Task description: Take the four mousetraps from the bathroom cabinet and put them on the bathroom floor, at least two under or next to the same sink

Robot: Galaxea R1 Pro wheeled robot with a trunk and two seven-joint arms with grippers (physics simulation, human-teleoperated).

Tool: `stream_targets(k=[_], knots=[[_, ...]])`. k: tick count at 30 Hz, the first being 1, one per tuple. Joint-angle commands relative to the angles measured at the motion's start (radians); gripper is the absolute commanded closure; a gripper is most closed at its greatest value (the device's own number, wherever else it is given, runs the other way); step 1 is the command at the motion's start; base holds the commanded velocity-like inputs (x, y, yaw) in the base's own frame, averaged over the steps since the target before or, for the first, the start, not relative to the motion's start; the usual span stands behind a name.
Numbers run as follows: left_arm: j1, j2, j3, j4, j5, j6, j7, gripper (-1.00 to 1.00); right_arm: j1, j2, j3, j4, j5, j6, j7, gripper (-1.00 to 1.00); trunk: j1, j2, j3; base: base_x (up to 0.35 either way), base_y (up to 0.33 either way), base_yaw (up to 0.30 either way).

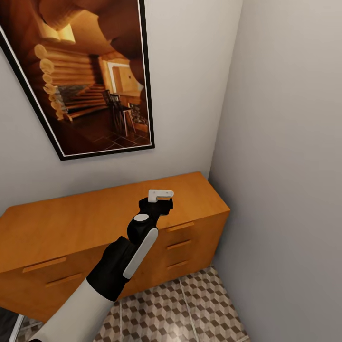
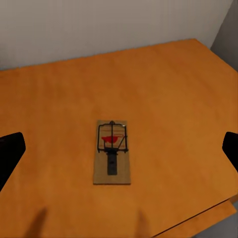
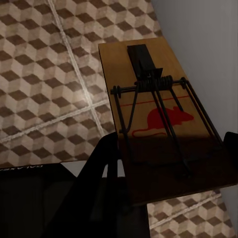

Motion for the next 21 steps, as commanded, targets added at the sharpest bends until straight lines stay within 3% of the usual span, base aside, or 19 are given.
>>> stream_targets(k=[1,21], knots=[[-0.001,0.0,-0.002,-0.001,0.01,0.001,0.01,-1.0,-0.001,0.0,0.009,0.001,-0.011,-0.004,-0.003,1.0,0.0,-0.002,-0.003,0.0,0.0,0.0],[0.004,0.0,-0.002,0.007,0.012,0.0,0.01,-1.0,0.008,-0.001,0.009,0.001,-0.011,-0.004,-0.003,1.0,0.0,-0.002,-0.032,0.0,0.0,0.0]])
